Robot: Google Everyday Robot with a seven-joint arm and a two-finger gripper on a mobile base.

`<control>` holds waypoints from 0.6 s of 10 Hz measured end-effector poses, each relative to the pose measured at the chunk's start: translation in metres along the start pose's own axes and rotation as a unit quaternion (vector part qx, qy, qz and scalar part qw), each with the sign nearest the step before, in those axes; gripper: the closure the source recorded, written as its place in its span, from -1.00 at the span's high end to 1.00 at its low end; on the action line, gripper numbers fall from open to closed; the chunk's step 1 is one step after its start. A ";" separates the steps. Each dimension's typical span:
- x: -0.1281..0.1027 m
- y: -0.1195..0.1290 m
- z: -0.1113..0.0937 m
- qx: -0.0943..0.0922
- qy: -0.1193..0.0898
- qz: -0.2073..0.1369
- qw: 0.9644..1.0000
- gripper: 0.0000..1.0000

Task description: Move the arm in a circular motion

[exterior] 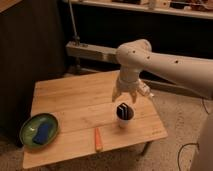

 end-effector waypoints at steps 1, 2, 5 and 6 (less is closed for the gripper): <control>0.005 0.021 0.005 -0.009 0.006 -0.020 1.000 0.30; 0.004 0.056 0.011 -0.019 0.010 -0.049 0.999 0.30; -0.018 0.132 0.024 -0.034 0.007 -0.108 0.994 0.30; -0.028 0.149 0.027 -0.034 0.000 -0.121 0.992 0.30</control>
